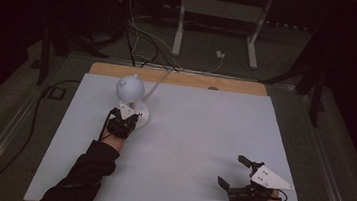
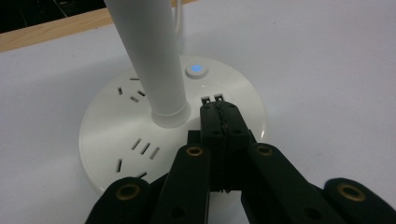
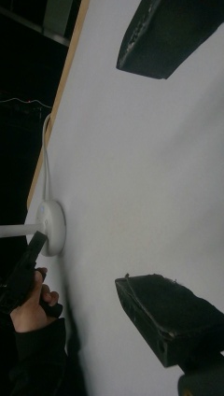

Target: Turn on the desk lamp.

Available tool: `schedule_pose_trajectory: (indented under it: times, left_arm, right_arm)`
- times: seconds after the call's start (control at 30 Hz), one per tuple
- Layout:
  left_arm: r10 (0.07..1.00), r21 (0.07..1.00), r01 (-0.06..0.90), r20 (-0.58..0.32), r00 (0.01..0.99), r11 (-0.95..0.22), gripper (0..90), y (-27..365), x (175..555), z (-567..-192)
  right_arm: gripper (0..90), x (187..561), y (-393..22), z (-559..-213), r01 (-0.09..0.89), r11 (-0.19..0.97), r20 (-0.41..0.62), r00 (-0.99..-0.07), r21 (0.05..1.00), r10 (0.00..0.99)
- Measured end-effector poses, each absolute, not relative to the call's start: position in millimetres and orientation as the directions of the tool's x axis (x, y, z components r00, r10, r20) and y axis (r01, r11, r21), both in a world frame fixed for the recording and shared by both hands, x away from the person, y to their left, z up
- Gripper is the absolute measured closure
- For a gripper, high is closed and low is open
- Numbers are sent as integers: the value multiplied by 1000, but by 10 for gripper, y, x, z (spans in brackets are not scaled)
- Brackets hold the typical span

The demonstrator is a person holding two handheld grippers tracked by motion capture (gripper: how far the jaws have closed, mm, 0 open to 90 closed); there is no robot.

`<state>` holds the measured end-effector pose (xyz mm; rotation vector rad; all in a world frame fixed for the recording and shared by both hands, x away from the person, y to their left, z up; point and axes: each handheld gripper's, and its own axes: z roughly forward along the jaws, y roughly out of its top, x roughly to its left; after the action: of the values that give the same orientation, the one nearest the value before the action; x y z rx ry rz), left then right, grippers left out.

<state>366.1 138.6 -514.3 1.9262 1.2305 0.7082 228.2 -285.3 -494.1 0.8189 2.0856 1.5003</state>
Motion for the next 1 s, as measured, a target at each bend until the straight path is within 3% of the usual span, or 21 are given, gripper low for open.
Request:
schedule_pose_trajectory:
  times: [0.47,0.67,0.7,0.8,1.0]
  left_arm:
    - [912,807,502,102,398,-310,900,1372,3665,-5152]
    - [916,834,487,53,397,-259,896,1416,3634,-5149]
    - [918,841,475,62,391,-259,842,1405,3620,-5129]
    - [922,853,455,75,380,-257,841,1367,3575,-5072]
    - [933,863,462,31,359,-207,758,1354,3523,-4985]
  right_arm:
    - [0,2279,-2843,-4946,212,241,-11,-729,947,685]
    - [0,2279,-2849,-4940,204,238,-15,-727,950,686]
    - [0,2280,-2854,-4939,205,235,-13,-726,950,687]
    - [0,2280,-2860,-4940,210,233,-9,-725,950,688]
    - [0,2277,-2855,-4937,205,235,-13,-727,950,687]
